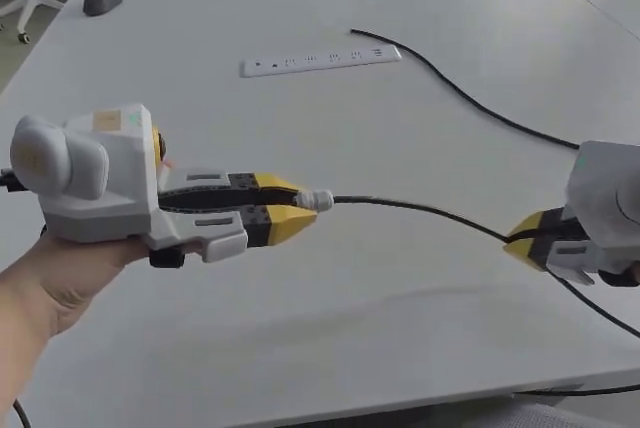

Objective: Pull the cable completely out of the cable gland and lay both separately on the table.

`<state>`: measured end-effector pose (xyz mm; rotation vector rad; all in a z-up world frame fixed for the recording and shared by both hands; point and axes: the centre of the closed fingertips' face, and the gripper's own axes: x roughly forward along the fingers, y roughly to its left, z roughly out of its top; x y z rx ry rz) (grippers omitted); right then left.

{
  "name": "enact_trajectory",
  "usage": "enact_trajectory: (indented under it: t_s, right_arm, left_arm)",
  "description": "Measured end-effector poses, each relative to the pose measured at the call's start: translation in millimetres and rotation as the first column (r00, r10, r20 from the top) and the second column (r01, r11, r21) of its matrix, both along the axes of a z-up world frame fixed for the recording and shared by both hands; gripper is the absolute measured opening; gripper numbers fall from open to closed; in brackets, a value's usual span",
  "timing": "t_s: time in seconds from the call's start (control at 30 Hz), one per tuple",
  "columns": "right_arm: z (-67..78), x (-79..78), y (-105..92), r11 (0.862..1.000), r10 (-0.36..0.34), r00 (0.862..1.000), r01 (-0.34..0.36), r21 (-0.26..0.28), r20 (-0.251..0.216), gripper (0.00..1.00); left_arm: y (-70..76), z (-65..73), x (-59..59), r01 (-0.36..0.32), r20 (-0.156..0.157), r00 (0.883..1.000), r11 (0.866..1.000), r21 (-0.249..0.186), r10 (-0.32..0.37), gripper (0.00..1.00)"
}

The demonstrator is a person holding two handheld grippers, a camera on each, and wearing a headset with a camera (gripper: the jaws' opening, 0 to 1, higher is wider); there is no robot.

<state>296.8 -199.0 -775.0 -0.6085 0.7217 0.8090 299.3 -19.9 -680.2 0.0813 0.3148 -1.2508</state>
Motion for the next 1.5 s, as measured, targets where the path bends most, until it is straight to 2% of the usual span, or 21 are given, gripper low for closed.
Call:
enact_trajectory:
  t_s: [0.07,0.1,0.13,0.2,0.23,0.33,0.4,0.47,0.53,0.63,0.83,0.97,1.03,1.17,1.33,1.5]
  right_arm:
    - [-0.4,-1.7,1.5,1.0,-0.001,1.0,0.001,0.005,-0.017,0.0]
    - [2.6,-0.9,2.9,1.0,-0.003,1.0,0.003,0.015,-0.005,0.02]
    - [6.7,-0.3,6.8,0.999,-0.005,1.0,0.005,0.045,0.001,0.05]
    - [13.6,-1.5,13.3,0.994,-0.022,1.0,0.024,0.106,-0.02,0.12]
    - [17.5,-1.1,16.7,0.991,-0.016,1.0,0.018,0.129,-0.016,0.13]
    - [37.4,-0.2,35.7,0.974,0.013,1.0,-0.013,0.227,0.003,0.17]
    - [55.4,-0.8,55.9,0.957,0.06,0.997,-0.068,0.283,0.037,0.18]
    - [67.5,-1.1,73.6,0.946,0.105,0.992,-0.123,0.301,0.076,0.17]
    - [79.9,-1.4,100.3,0.933,0.17,0.977,-0.201,0.297,0.128,0.16]
    - [84.4,1.4,127.0,0.922,0.229,0.96,-0.267,0.28,0.16,0.16]
    - [80.2,6.3,161.5,0.907,0.322,0.931,-0.355,0.227,0.171,0.15]
    - [77.7,8.2,168.4,0.903,0.343,0.925,-0.373,0.213,0.166,0.1]
    - [77.1,8.5,168.3,0.9,0.359,0.916,-0.39,0.194,0.178,0.06]
    - [75.7,6.7,169.4,0.897,0.372,0.912,-0.402,0.186,0.175,0.0]
    - [76.1,7.1,168.0,0.902,0.359,0.917,-0.389,0.189,0.171,0.0]
    - [76.4,9.4,161.9,0.913,0.337,0.926,-0.366,0.183,0.17,0.0]
  left_arm:
    - [0.4,0.9,1.4,-0.005,0.002,1.0,1.0,-0.003,0.005,0.15]
    - [0.5,1.3,1.7,-0.006,0.001,1.0,1.0,-0.005,0.006,0.15]
    - [0.7,2.0,2.3,-0.007,0.006,1.0,1.0,-0.005,0.007,0.15]
    - [1.1,1.3,2.7,-0.006,0.003,1.0,1.0,-0.002,0.006,0.15]
    - [1.2,1.0,2.9,-0.006,0.005,1.0,1.0,0.0,0.006,0.15]
    - [0.9,1.0,2.7,-0.005,0.002,1.0,1.0,-0.004,0.005,0.15]
    - [0.5,0.5,2.6,-0.004,0.002,1.0,1.0,-0.002,0.004,0.15]
    - [-0.1,0.7,2.9,-0.003,0.001,1.0,1.0,-0.006,0.003,0.15]
    - [-1.3,1.1,3.3,-0.001,0.0,1.0,1.0,-0.008,0.001,0.15]
    - [-2.6,1.8,2.9,0.002,0.0,1.0,1.0,-0.01,-0.002,0.15]
    - [-2.5,4.2,0.9,0.006,0.003,1.0,1.0,-0.01,-0.006,0.15]
    - [-1.6,5.7,0.5,0.008,0.005,1.0,1.0,-0.012,-0.007,0.15]
    - [-0.9,6.2,0.9,0.006,0.005,1.0,1.0,-0.014,-0.006,0.15]
    - [-0.2,7.0,2.1,0.004,0.007,1.0,1.0,-0.017,-0.004,0.15]
    - [-0.8,7.6,2.1,0.01,0.007,1.0,1.0,-0.021,-0.01,0.15]
    - [2.2,10.8,3.7,0.001,0.01,1.0,0.999,-0.034,-0.001,0.15]
